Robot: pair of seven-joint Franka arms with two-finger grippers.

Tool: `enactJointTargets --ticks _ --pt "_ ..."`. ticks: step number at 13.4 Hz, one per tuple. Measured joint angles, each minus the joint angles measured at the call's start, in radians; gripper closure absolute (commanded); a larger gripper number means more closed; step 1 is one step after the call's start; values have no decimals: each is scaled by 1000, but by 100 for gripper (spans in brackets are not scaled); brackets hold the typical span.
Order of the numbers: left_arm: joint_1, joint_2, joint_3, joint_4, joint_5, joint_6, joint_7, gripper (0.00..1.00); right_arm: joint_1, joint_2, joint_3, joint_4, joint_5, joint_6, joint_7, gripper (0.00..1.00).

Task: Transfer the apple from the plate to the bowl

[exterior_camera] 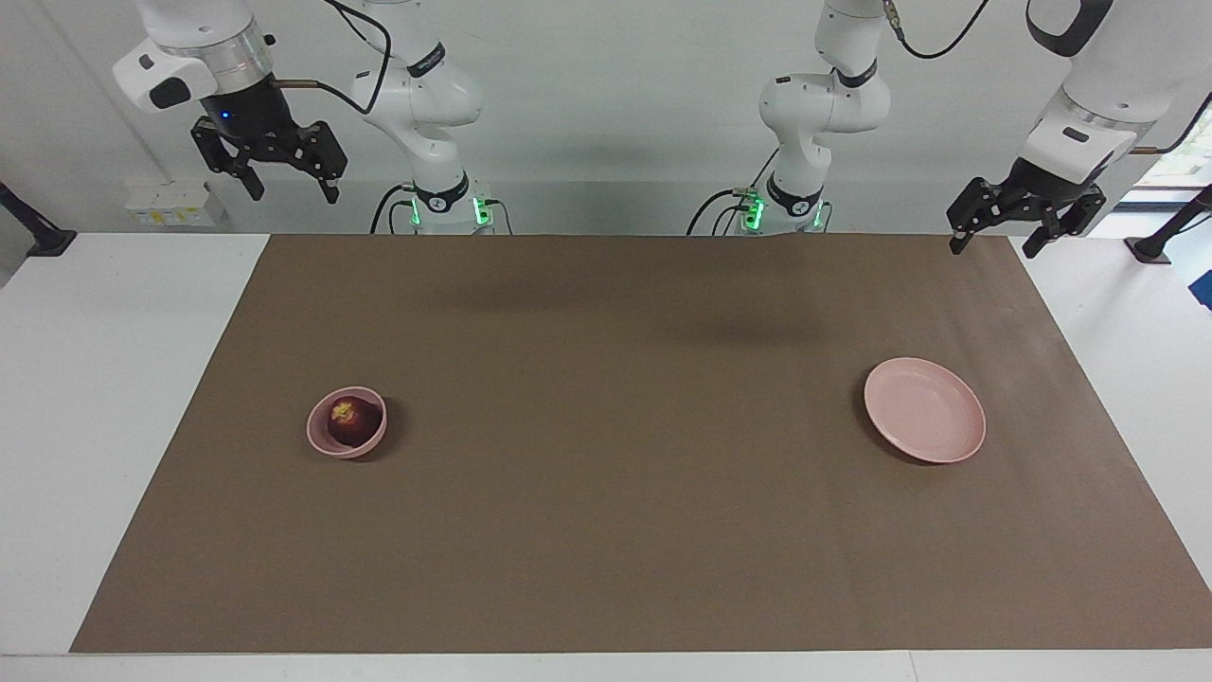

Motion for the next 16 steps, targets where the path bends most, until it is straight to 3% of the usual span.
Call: enactJointTargets --ticks 16 --pt "0 0 0 0 0 0 0 0 -2 -11 0 -16 0 0 0 0"
